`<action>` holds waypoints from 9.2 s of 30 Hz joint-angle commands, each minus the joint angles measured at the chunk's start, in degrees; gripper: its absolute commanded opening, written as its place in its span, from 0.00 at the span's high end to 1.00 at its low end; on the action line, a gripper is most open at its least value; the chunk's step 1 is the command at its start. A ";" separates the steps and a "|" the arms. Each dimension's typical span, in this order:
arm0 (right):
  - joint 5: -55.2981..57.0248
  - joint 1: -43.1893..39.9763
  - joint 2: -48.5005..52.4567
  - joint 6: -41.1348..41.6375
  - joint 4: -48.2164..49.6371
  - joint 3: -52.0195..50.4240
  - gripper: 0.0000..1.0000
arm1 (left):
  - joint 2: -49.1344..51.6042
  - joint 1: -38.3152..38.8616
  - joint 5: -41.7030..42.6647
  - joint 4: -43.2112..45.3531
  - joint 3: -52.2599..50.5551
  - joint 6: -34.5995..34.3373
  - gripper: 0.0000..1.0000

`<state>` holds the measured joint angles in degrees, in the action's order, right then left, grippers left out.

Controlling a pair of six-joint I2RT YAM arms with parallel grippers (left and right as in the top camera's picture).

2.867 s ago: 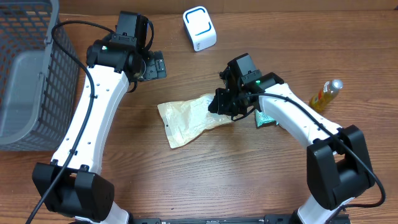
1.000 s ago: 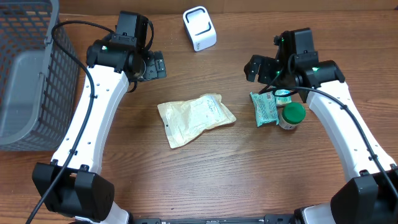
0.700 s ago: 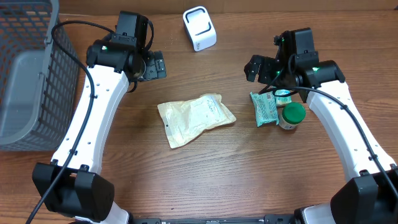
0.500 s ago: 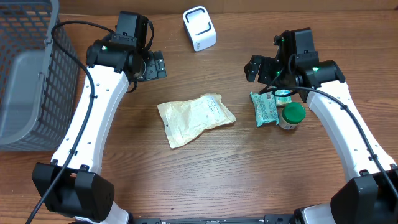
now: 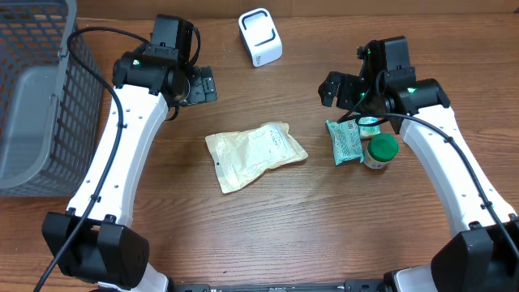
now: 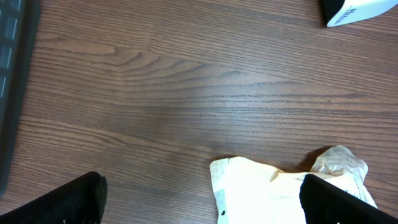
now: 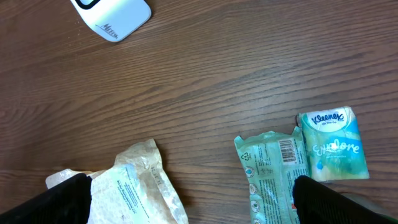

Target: Scan the item barcode

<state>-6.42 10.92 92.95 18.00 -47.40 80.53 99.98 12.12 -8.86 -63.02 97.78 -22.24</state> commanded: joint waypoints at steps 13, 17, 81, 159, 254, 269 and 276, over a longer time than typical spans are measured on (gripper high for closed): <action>0.39 -0.11 -0.24 -0.28 0.31 0.55 0.00 | -0.68 0.28 -0.52 0.00 0.96 0.85 0.00; 0.39 -0.11 -0.24 -0.28 0.31 0.55 0.00 | -0.68 0.28 -0.52 0.02 0.96 0.85 0.00; 0.39 -0.11 -0.24 -0.28 0.31 0.55 0.00 | -47.76 -14.16 -0.55 -0.24 0.66 0.85 0.00; 0.39 -0.11 -0.24 -0.28 0.31 0.55 0.00 | -72.32 -5.22 -0.55 30.80 -57.02 0.83 0.00; 0.39 -0.11 -0.24 -0.28 0.31 0.55 0.00 | -99.36 1.14 -0.31 59.45 -97.46 1.05 0.00; 0.39 -0.11 -0.24 -0.28 0.31 0.52 0.00 | -99.36 -4.20 -0.31 59.45 -97.48 1.05 0.00; 0.39 -0.11 -0.24 -0.28 0.31 0.55 0.00 | -99.36 -4.20 -0.31 59.45 -97.48 1.05 0.00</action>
<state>-6.44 10.92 92.95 17.98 -47.40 80.53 0.97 8.14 -9.04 -3.53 0.47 -22.06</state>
